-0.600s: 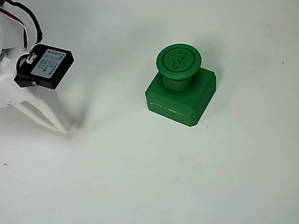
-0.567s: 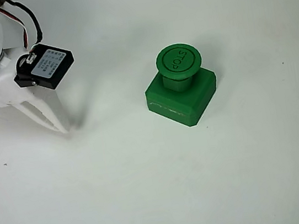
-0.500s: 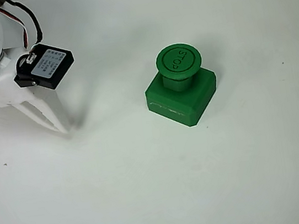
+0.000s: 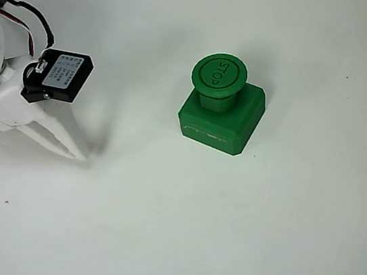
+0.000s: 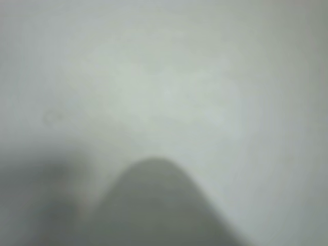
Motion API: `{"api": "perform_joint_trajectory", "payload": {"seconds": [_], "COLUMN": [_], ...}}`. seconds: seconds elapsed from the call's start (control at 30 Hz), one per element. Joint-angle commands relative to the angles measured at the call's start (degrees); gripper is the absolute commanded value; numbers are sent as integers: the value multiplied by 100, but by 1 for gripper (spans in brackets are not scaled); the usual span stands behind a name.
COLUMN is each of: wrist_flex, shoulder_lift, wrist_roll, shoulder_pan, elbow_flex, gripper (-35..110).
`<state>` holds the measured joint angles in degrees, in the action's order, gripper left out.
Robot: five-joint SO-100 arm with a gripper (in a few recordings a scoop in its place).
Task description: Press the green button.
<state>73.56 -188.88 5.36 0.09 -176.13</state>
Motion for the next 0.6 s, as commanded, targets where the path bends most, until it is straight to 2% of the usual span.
{"api": "perform_joint_trajectory", "payload": {"seconds": [0.0,0.4,0.57], "wrist_flex": [88,114,308], "shoulder_lift": [-53,-79,-79], "wrist_roll": [9,-9,-211], "shoulder_pan": [44,18,-88], "elbow_flex": [44,62,562], "gripper": [0,0,0]}}
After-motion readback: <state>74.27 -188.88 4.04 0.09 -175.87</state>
